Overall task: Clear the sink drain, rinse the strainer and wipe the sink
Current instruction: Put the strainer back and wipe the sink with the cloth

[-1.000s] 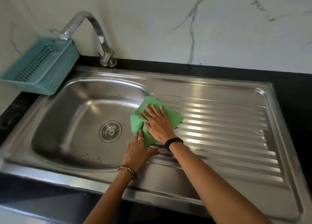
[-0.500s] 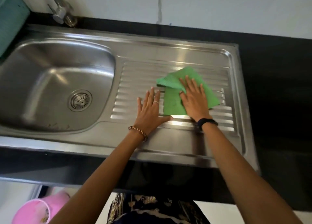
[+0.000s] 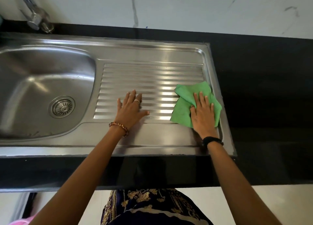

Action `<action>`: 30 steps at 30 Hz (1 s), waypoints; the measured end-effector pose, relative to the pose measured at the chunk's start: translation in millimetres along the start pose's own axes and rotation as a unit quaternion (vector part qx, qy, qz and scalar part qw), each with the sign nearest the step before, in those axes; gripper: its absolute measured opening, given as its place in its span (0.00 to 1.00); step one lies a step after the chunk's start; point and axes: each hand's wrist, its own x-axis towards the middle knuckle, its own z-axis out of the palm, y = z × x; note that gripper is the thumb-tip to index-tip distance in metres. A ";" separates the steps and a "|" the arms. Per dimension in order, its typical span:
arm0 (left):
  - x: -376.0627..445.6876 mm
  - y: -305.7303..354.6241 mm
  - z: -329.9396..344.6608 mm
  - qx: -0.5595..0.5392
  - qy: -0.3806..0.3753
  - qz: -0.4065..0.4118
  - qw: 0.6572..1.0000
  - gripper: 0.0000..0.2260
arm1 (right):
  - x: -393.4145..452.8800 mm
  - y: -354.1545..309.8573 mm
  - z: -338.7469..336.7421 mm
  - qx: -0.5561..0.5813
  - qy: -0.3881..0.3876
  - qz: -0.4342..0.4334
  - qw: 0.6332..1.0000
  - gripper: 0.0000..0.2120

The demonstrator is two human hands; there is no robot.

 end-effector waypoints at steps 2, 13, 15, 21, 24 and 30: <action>-4.0 -14.4 -6.2 0.004 0.017 -0.010 1.000 0.34 | -2.3 -0.4 2.0 -0.015 -0.006 0.010 1.000 0.25; -22.8 -96.8 -42.3 -0.049 0.009 -0.138 0.989 0.45 | 60.9 -90.2 16.4 0.026 -0.010 0.005 1.000 0.23; -24.2 -103.3 -45.0 -0.116 0.003 -0.123 0.986 0.44 | 59.8 -126.6 27.5 0.042 -0.016 -0.025 0.999 0.22; -29.0 -111.6 -50.0 -0.185 0.036 -0.117 0.975 0.41 | 64.5 -239.3 64.5 0.038 -0.071 -0.147 0.986 0.22; -29.6 -112.6 -49.9 -0.196 0.049 -0.111 0.973 0.45 | 63.2 -268.7 76.3 0.006 -0.085 -0.196 0.977 0.23; -39.5 -110.2 -42.6 -0.170 0.064 -0.140 0.973 0.47 | 56.8 -261.4 79.9 -0.020 -0.099 -0.317 0.943 0.24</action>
